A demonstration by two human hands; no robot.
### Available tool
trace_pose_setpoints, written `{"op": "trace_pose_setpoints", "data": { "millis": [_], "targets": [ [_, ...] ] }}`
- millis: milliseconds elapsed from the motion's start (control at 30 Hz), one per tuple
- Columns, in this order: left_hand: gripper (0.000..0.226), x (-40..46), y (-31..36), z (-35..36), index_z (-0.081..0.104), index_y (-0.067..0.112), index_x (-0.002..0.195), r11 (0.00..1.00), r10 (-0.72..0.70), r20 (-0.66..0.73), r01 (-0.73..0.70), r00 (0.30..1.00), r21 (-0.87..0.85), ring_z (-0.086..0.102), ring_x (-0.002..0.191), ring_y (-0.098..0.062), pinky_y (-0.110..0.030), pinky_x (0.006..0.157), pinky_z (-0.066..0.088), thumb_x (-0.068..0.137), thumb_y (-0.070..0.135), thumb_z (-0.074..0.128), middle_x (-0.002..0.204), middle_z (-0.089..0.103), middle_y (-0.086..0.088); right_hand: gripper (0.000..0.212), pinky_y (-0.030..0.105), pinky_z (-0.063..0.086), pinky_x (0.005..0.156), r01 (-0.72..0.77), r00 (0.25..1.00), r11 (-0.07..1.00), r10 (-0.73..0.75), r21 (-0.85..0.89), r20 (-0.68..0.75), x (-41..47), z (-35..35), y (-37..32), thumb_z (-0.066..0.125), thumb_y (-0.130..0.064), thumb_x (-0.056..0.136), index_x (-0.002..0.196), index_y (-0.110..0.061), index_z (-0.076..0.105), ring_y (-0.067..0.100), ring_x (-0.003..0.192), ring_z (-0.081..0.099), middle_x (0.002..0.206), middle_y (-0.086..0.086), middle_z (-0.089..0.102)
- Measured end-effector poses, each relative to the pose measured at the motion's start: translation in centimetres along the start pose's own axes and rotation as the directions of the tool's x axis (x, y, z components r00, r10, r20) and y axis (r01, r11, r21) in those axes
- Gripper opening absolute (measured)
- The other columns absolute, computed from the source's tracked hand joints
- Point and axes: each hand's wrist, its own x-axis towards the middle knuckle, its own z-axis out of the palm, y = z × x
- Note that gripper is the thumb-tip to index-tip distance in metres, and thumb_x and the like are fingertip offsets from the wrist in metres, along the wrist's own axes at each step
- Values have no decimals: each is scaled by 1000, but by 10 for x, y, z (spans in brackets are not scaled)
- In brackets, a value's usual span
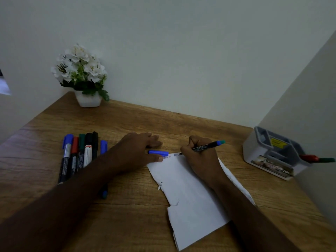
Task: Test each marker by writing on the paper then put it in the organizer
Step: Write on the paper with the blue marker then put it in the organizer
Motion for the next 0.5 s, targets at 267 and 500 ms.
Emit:
{"op": "trace_pose_setpoints", "data": {
  "millis": [267,500],
  "targets": [
    [60,0,1,-1,45,30,140,1000,-4,11,4,1000,-4,17,146,-6,-40,120,14,86,51,61,155,29,11,38,17,31,47,-6,1000,1000,6,24,-5,0,-1,0,63,4,75,52,-14,40,3,47,36,47,-10,40],
    [60,0,1,-1,44,30,140,1000,0,16,0,1000,-6,16,146,-5,-42,120,14,87,50,60,156,28,11,36,18,33,48,-2,1000,1000,2,18,-15,0,0,-1,64,4,76,53,-13,41,4,49,39,49,-8,43]
  ]
}}
